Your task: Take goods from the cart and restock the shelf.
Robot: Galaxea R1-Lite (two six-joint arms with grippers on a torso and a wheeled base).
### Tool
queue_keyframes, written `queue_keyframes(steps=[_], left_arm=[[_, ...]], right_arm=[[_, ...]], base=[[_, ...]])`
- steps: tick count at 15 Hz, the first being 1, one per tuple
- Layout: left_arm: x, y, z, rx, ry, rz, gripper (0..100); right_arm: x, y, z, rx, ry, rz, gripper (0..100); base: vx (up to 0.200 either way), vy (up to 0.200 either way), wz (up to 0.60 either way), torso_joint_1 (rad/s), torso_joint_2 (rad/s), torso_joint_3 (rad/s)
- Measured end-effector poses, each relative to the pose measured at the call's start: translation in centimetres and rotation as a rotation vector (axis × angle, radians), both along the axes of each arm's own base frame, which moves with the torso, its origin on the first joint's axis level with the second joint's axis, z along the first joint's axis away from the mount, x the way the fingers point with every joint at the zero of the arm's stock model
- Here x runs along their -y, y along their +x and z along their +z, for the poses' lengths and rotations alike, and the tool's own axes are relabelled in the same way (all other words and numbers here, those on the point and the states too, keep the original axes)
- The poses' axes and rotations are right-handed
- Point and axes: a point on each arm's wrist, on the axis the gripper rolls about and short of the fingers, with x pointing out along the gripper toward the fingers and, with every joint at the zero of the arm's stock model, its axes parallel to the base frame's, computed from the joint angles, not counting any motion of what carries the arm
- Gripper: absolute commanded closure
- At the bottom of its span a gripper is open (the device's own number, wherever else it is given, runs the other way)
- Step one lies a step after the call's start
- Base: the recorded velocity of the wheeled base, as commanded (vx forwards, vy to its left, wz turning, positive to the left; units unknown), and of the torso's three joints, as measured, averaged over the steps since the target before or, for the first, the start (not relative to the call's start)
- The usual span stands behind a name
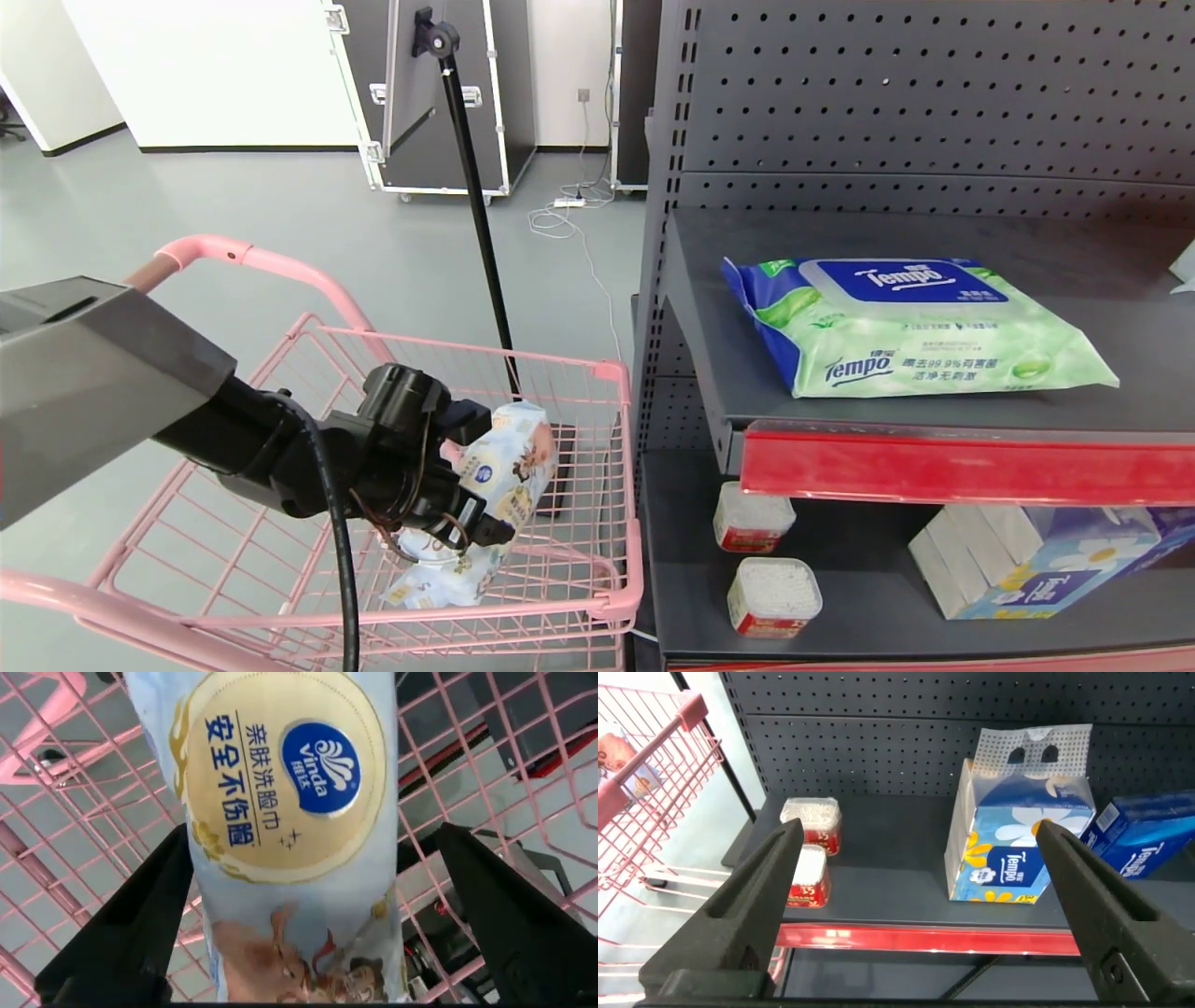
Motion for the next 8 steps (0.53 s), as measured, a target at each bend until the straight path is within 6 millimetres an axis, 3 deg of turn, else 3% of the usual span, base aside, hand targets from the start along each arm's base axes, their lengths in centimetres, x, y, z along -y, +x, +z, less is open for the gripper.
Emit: queue_keyframes(steps=[1,2,8], left_arm=[[0.1,0.2,-0.3,-0.004,0.006,0.005,0],[0.1,0.2,-0.6,-0.012,0.011,0.006,100],[0.0,0.0,-1.3,-0.038,0.022,0.012,100]], right_arm=[[0.0,0.0,0.0,0.0,0.0,0.0,0],[0.0,0.0,0.0,0.0,0.0,0.001,0],[0.0,0.0,0.0,0.0,-0.001,0.0,0]], base=[[0.0,0.0,0.0,0.0,0.0,0.0],[0.0,0.0,0.0,0.0,0.0,0.0],[0.0,0.0,0.0,0.0,0.0,0.0]])
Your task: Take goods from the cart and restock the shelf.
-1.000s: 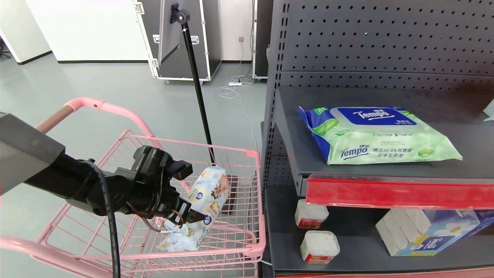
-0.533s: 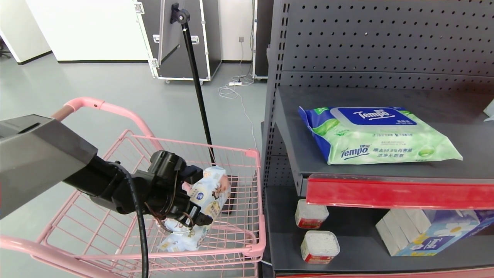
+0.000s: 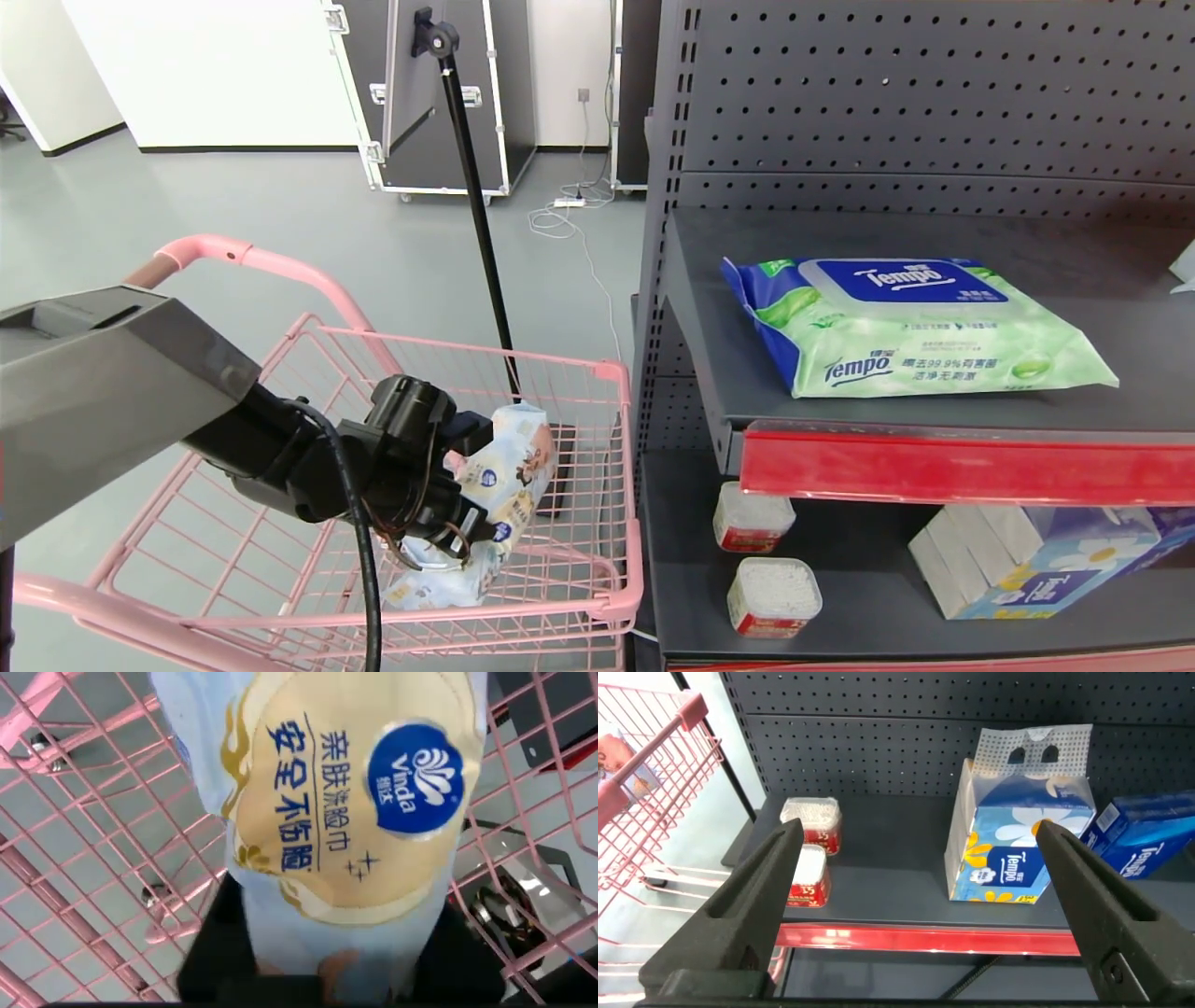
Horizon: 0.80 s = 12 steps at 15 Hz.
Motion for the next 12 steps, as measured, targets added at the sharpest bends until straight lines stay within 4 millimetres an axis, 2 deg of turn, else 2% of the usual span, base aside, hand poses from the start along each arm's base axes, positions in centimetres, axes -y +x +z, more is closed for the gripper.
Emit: queue_keyframes(steps=[3,5,7,9,10,12], left_arm=[[-0.7,-0.8,2.1,0.03,-0.008,0.013,100],[-1.6,-1.4,5.3,0.108,-0.037,0.034,100],[-3.1,-2.8,9.5,0.209,-0.075,0.068,100],[-4.9,-5.7,13.9,0.308,-0.122,0.118,100],[-5.8,-7.7,16.1,0.362,-0.15,0.146,100],[-7.6,-13.2,19.8,0.471,-0.205,0.191,100]], right_arm=[[0.0,0.0,0.0,0.0,0.0,0.0,0],[0.0,0.0,0.0,0.0,0.001,0.0,0],[0.0,0.0,0.0,0.0,0.001,0.0,0],[0.0,0.0,0.0,0.0,0.003,0.0,0],[0.0,0.0,0.0,0.0,0.003,0.0,0],[0.0,0.0,0.0,0.0,0.003,0.001,0]], base=[[0.0,0.0,0.0,0.0,0.0,0.0],[0.0,0.0,0.0,0.0,0.0,0.0],[0.0,0.0,0.0,0.0,0.0,0.0],[0.0,0.0,0.0,0.0,0.0,0.0],[0.0,0.0,0.0,0.0,0.0,0.0],[0.0,0.0,0.0,0.0,0.0,0.0]])
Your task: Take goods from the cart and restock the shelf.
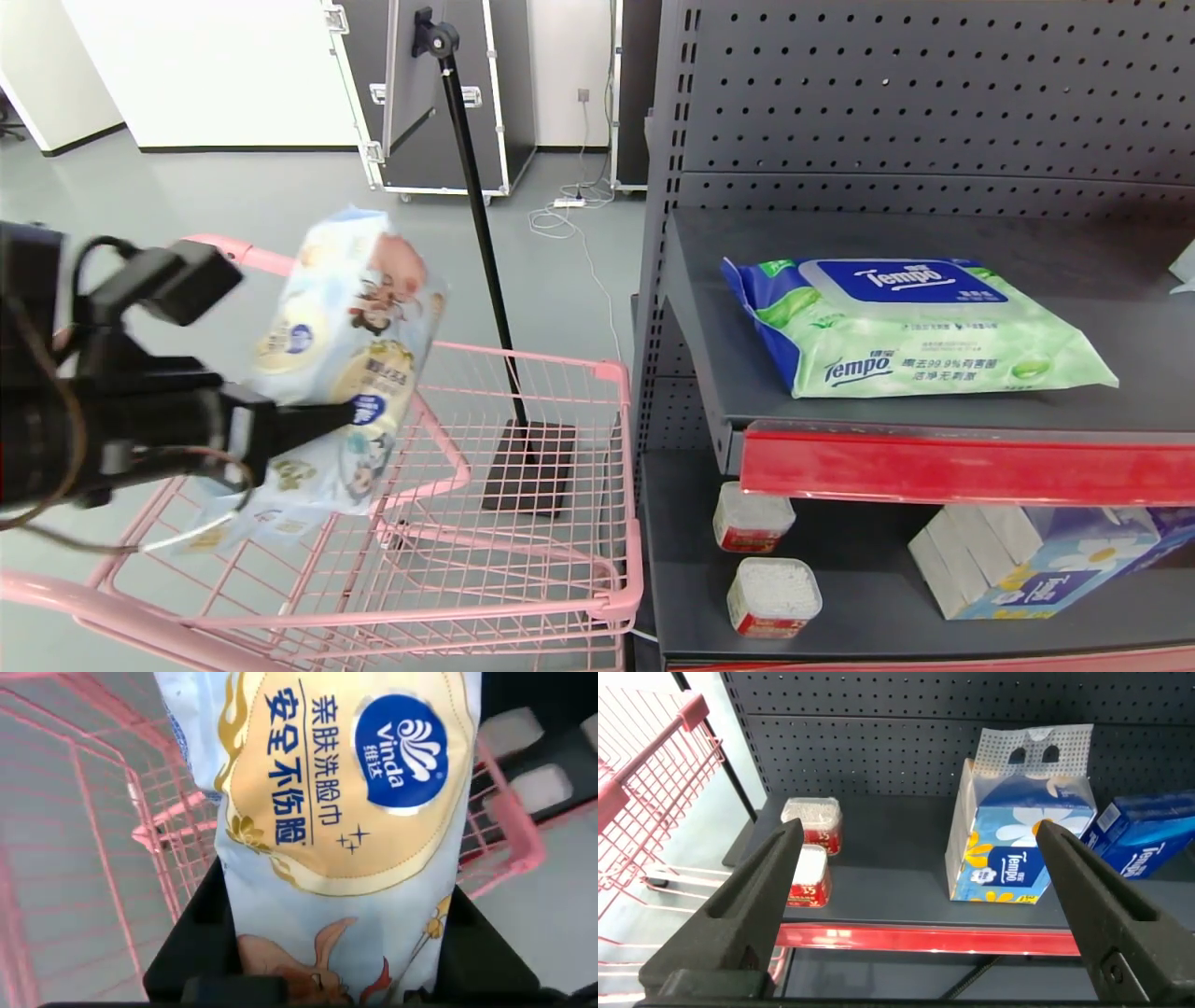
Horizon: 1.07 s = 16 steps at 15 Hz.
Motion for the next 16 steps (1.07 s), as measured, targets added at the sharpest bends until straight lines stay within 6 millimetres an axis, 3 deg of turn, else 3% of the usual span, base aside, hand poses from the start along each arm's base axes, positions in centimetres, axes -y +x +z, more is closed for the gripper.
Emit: queue_keyframes(steps=[3,5,7,8,10,16], left_arm=[[-2.3,-9.8,2.4,0.177,-0.067,0.037,100],[-3.5,-15.8,1.4,0.298,-0.103,0.052,100],[-4.3,-19.9,-1.2,0.378,-0.124,0.073,100],[-4.5,-21.2,-3.1,0.389,-0.128,0.083,100],[-4.8,-22.6,-4.6,0.441,-0.139,0.101,100],[-5.1,-23.2,-4.1,0.552,-0.164,0.079,100]], right_arm=[[0.0,0.0,0.0,0.0,-0.002,0.0,0],[0.0,0.0,0.0,0.0,-0.002,0.0,0],[0.0,0.0,0.0,0.0,-0.001,0.0,0],[0.0,0.0,0.0,-0.001,0.0,0.0,0],[0.0,0.0,0.0,0.0,0.0,-0.001,0],[0.0,0.0,0.0,0.0,-0.001,0.0,0]], base=[[0.0,0.0,0.0,0.0,0.0,0.0],[0.0,0.0,0.0,0.0,0.0,0.0],[0.0,0.0,0.0,0.0,0.0,0.0],[0.0,0.0,0.0,0.061,-0.23,-0.159],[0.0,0.0,0.0,0.11,-0.4,-0.273],[0.0,0.0,0.0,0.178,-0.55,-0.363]])
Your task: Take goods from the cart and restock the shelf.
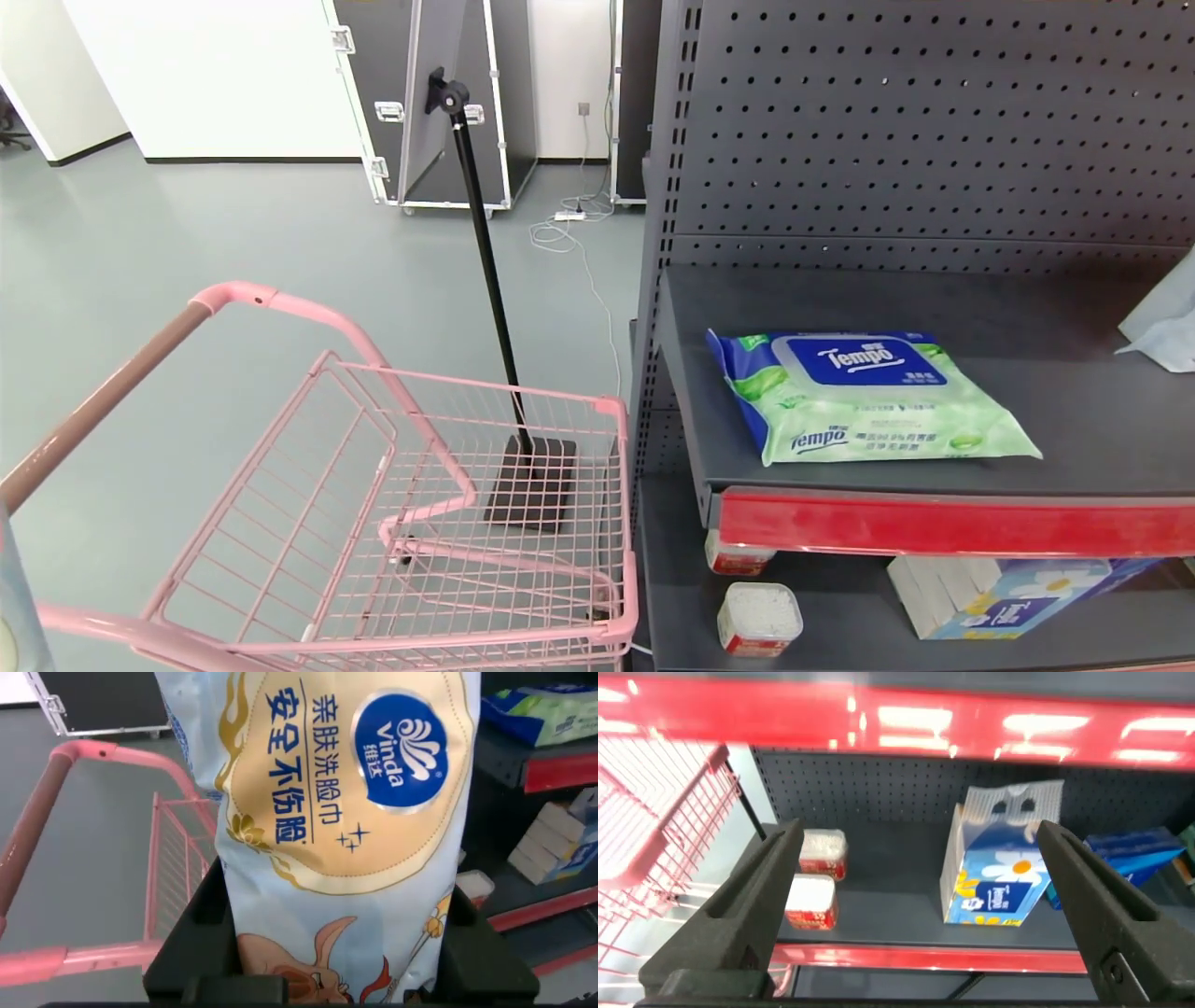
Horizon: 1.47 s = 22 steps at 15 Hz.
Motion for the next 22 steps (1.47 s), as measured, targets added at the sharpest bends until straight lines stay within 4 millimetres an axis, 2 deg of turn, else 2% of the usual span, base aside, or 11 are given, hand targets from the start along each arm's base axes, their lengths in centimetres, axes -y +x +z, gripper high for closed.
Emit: queue_keyframes(steps=[7,19,22], left_arm=[[-0.02,0.47,0.28,-0.012,0.004,-0.022,100],[0.05,0.8,0.3,-0.025,0.023,-0.021,100],[0.08,0.9,0.09,-0.025,0.049,-0.02,100]], right_arm=[[0.0,0.0,0.0,0.0,0.0,0.0,0],[0.0,0.0,0.0,0.0,0.0,0.0,0],[0.0,0.0,0.0,0.0,-0.001,0.0,0]], base=[[0.0,0.0,0.0,0.189,-0.49,-0.301],[0.0,0.0,0.0,0.146,-0.34,-0.194],[0.0,-0.2,0.0,0.01,-0.02,-0.018]])
